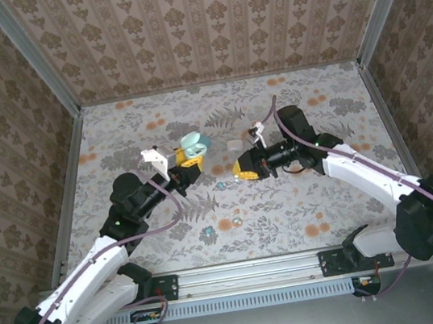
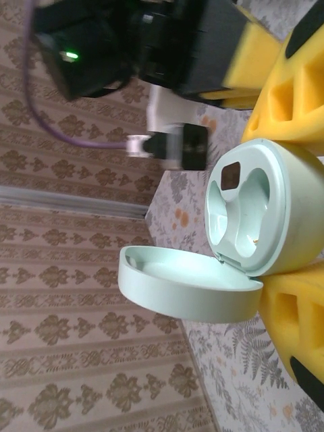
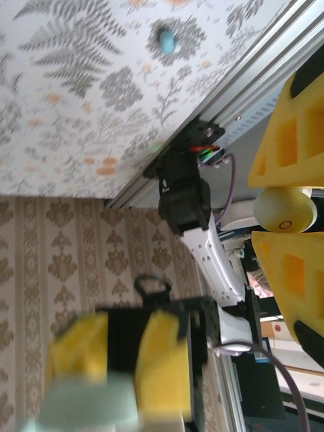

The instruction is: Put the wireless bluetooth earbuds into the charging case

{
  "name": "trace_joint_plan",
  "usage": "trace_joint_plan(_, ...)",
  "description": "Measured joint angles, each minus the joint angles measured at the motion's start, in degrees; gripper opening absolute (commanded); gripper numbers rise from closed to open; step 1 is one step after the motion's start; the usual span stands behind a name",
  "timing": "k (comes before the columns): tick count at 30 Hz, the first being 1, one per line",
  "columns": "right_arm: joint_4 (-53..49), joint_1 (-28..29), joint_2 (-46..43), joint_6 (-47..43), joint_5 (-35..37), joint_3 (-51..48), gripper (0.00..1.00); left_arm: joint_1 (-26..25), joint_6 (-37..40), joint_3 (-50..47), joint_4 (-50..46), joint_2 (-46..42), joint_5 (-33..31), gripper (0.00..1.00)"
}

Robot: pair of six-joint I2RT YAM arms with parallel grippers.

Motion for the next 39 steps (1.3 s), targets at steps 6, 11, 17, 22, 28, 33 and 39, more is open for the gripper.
trace_joint_plan(6, -2.38, -1.86, -4.09, -1.55, 0.46, 5.9, 0.22, -0.74, 3.06, 0.0, 1.01, 4.72, 2.86, 0.19)
trace_joint_plan(11, -4.61, -2.16, -7.48, -8.24, 4.87, 8.96, 0.23, -2.51, 7.54, 0.02, 2.14, 6.54, 5.44, 0.18)
trace_joint_plan(17, -4.57, -1.36, -8.5, -13.81, 8.72, 8.96, 0.23, -3.15, 9.92, 1.46, 3.21, 8.2, 9.14, 0.19)
trace_joint_plan(22, -4.59, 0.74, -7.04, -17.27, 9.64, 8.96, 0.23, -3.91, 10.54, 2.25, 4.35, 9.2, 10.97, 0.19)
trace_joint_plan(28, -4.17, 2.1, -5.66, -19.34, 10.32, 8.96, 0.23, -4.15, 10.75, 2.75, 4.76, 9.94, 12.39, 0.19)
trace_joint_plan(33, -2.91, 2.47, -5.29, -19.71, 10.45, 8.96, 0.23, -4.2, 10.73, 2.86, 5.55, 10.03, 13.09, 0.19)
trace_joint_plan(39, -2.21, 2.51, -4.46, -19.74, 11.32, 8.96, 0.22, -4.37, 10.71, 3.43, 5.84, 10.03, 13.81, 0.19)
